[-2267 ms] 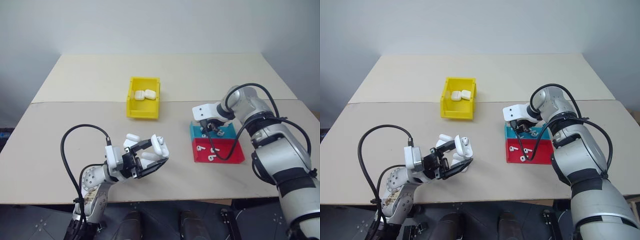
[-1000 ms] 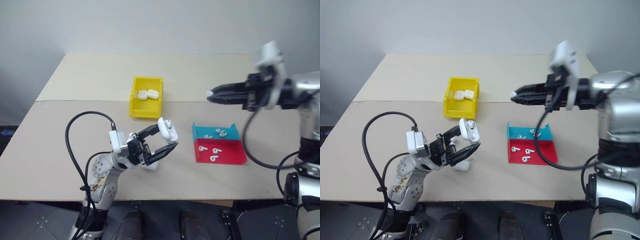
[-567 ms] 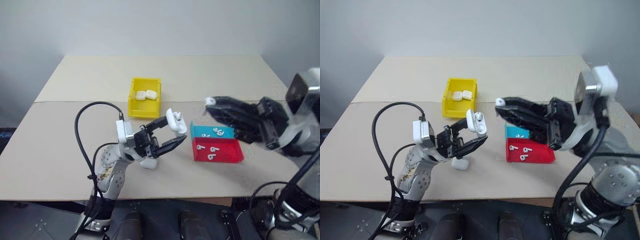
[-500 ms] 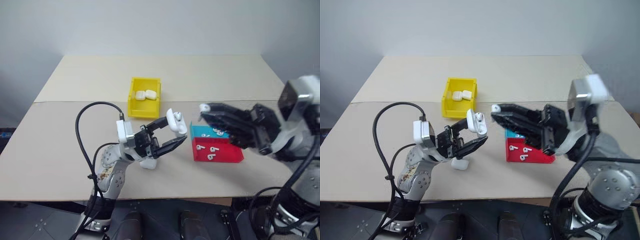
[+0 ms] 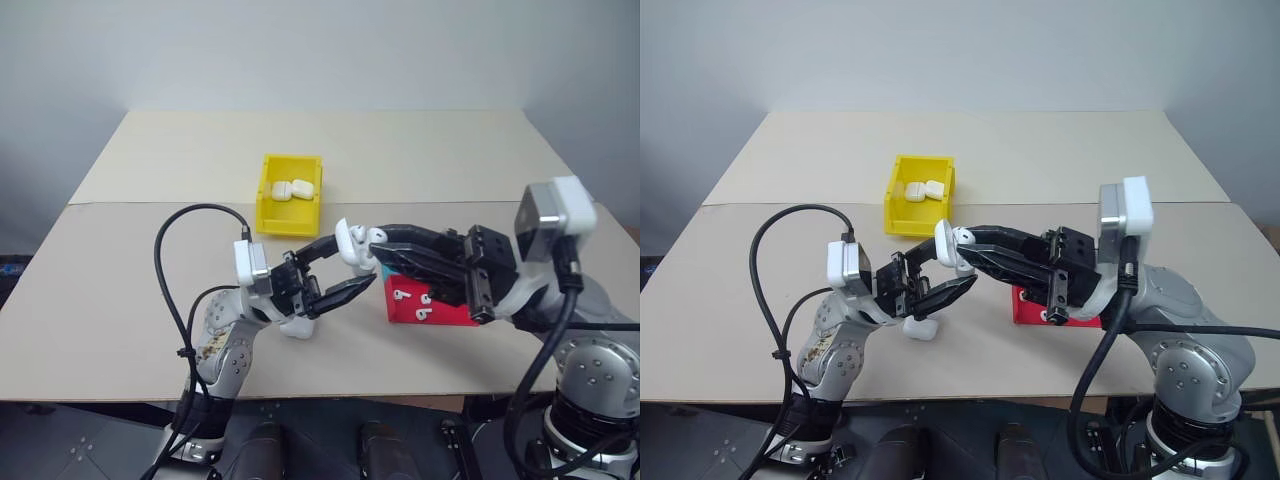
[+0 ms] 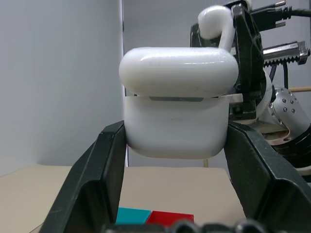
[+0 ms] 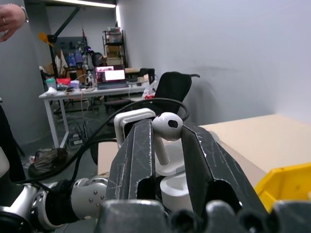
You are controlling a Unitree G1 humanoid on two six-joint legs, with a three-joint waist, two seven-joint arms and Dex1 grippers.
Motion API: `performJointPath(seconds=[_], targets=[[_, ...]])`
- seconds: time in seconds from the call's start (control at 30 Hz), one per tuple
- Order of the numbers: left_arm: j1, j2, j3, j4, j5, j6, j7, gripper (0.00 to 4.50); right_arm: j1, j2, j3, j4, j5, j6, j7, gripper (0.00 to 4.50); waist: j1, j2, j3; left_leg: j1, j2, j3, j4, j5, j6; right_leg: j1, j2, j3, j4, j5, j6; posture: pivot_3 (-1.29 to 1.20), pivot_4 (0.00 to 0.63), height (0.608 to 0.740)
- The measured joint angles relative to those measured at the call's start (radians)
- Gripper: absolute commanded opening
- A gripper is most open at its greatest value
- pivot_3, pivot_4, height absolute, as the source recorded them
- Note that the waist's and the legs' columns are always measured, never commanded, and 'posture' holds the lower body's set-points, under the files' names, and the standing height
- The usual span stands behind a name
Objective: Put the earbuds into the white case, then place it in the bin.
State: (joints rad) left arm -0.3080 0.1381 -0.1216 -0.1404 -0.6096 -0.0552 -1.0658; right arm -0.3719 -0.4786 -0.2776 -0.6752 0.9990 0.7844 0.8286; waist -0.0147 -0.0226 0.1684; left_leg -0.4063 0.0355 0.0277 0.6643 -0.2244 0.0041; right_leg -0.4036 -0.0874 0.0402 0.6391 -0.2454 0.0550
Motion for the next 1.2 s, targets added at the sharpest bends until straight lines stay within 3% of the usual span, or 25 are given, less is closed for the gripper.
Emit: performJointPath(seconds=[0.53, 0.67, 0.97, 1.2], targets=[[0.001, -0.007, 0.001, 0.001, 0.018, -0.006, -0.006, 2.76, 0.039, -0.063, 0.098, 0.051, -0.051, -0.107, 0.014, 0.77, 0.0, 0.0, 0.0, -0.001, 0.0, 0.0, 0.0, 0.0, 0.0, 0.0, 0.0, 0.0, -0.001, 0.0, 0.0, 0.0, 0.15, 0.74], [0.001, -0.008, 0.001, 0.002, 0.019, -0.006, -0.006, 2.76, 0.044, -0.075, 0.108, 0.051, -0.058, -0.128, 0.016, 1.94, 0.0, 0.0, 0.0, -0.001, 0.0, 0.0, 0.0, 0.0, 0.0, 0.0, 0.0, 0.0, -0.002, 0.0, 0.0, 0.0, 0.15, 0.74], [0.001, -0.006, 0.001, 0.026, 0.024, -0.012, -0.012, 2.76, 0.057, -0.119, 0.101, 0.07, -0.082, -0.162, 0.034, 1.94, 0.002, 0.0, 0.0, -0.001, 0.0, 0.0, 0.0, 0.0, 0.0, 0.001, 0.0, 0.0, -0.004, 0.0, 0.0, 0.0, 0.15, 0.74], [-0.005, 0.017, 0.001, 0.084, 0.066, -0.031, -0.014, 2.76, -0.039, -0.261, -0.007, 0.146, -0.013, -0.166, 0.102, 1.94, 0.0, 0.0, 0.0, -0.003, 0.0, 0.0, 0.0, 0.0, 0.0, 0.001, 0.001, 0.001, -0.009, 0.002, 0.002, 0.0, 0.15, 0.74]])
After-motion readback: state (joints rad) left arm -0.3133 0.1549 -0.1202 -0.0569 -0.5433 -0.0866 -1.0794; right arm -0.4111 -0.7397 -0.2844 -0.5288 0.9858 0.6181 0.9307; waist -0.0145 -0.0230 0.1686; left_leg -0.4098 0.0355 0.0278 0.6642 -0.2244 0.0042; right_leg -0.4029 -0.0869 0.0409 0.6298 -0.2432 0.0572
